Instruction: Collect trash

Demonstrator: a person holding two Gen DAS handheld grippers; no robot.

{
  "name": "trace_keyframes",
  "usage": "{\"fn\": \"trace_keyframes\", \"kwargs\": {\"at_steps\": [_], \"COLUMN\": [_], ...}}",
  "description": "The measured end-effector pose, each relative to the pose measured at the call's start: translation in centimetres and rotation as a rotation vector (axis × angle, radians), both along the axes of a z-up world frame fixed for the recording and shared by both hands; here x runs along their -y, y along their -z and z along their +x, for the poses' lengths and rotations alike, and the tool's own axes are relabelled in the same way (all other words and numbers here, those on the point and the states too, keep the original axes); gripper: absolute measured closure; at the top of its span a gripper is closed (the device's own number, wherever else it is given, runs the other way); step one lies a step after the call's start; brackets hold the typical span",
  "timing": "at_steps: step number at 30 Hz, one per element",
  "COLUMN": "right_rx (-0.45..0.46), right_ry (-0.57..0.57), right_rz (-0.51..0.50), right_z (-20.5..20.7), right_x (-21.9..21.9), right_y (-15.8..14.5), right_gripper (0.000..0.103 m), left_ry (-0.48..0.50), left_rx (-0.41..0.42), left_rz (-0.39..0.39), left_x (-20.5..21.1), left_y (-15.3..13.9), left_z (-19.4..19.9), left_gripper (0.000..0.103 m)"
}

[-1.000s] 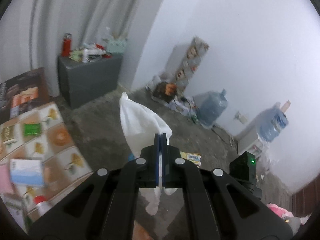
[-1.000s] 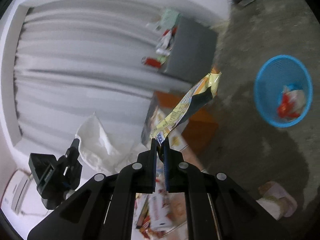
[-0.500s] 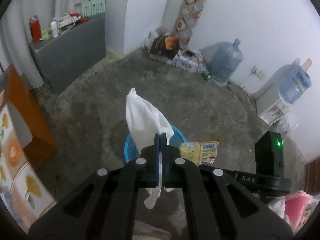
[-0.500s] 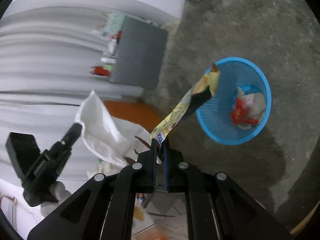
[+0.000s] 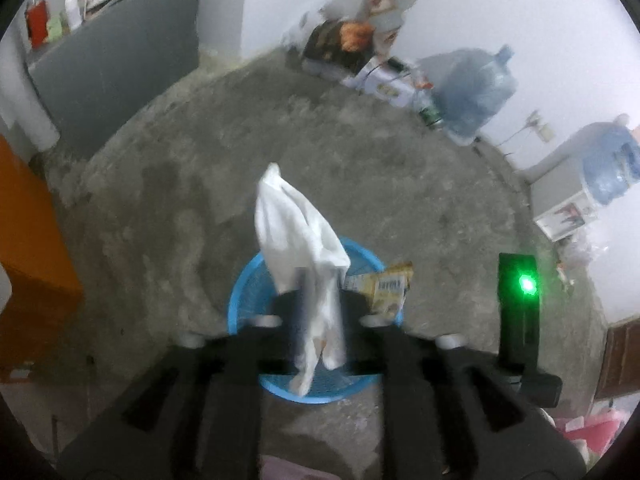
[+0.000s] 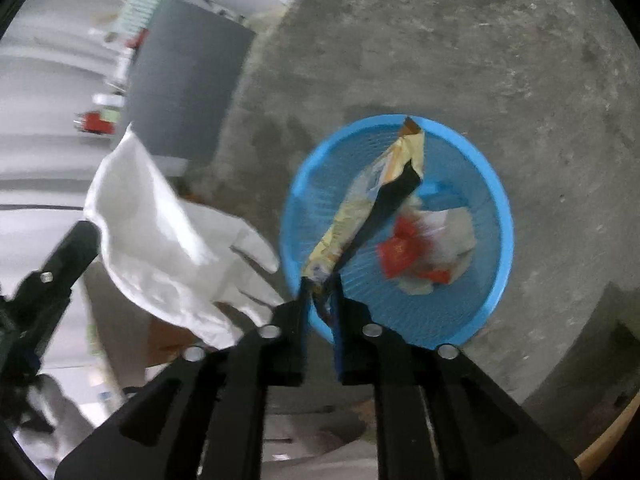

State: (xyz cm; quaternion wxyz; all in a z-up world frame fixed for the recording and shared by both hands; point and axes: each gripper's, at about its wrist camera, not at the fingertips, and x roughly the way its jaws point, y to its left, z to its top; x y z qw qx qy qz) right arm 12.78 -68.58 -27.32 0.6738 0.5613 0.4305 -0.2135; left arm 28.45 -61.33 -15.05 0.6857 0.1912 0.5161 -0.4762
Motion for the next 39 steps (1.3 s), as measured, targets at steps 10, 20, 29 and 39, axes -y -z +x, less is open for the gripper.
{"fn": "trace_keyframes", "kwargs": {"at_steps": [10,20,29,39], "right_rx": [-0.07,0.084,0.212,0.275], "right_ry": [0.009,-0.008,-0.056,-0.112], "right_rz": [-0.09,-0.295,-0.635,-0.842], "right_z": [-1.1,-5.2,-9.9,-11.3], "right_x": [-0.3,-6.2,-13.9,-20.1], "right_y": [2.3,-6.6,-18.8,-26.2], "right_gripper": [0.054,0.054,0.023,0.007], "left_ry": [-0.048,0.029,0.06,0.015], "left_rx": [-0.041,0.044,0.129,0.24], "left_rz": [-0.053,-0.188,-0.305,-0.374], "left_x": [-2.3,-8.1,-17.2,-26.7], "left_y": [-0.3,-10.8,-19.9,-26.1], "left_z": [0.9,-2.5,-6.8,-10.1], "left_gripper": [0.069,0.063,0.049,0.039]}}
